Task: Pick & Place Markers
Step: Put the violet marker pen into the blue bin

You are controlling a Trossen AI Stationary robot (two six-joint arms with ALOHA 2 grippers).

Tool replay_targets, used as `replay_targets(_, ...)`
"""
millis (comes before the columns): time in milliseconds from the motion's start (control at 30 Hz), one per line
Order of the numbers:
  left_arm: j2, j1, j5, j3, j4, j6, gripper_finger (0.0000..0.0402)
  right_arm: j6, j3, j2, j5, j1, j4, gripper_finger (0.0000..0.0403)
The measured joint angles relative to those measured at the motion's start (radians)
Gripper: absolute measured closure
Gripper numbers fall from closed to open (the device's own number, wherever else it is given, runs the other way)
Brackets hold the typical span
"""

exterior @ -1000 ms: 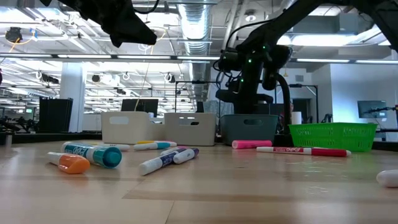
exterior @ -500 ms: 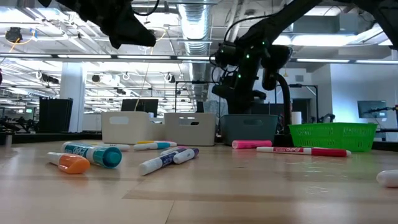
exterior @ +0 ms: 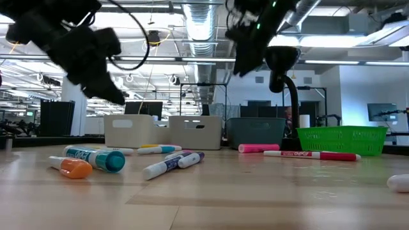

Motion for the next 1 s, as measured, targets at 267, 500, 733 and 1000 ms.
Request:
replay_targets(267,0.0,-0.087,-0.001,-0.096,0.055,-0.07,0.0312,-0.075,0.0,-0.058,-0.003,0.205,-0.073,0.0284)
replay_targets(500,0.0,-0.126,-0.064,-0.149,0.12,-0.062,0.0311,-0.215,-0.011,-0.048,-0.003,0.321,-0.066,0.0284)
replay_targets(733,0.006,-0.126,-0.08,-0.149,0.144,-0.063,0.028,-0.267,-0.043,-0.079,-0.001,0.292,-0.09,0.0285)
replay_targets(1000,0.108,-0.126,-0.08,-0.149,0.155,-0.066,0.0243,-0.268,-0.416,-0.219,-0.14,0.288,0.277,0.0285)
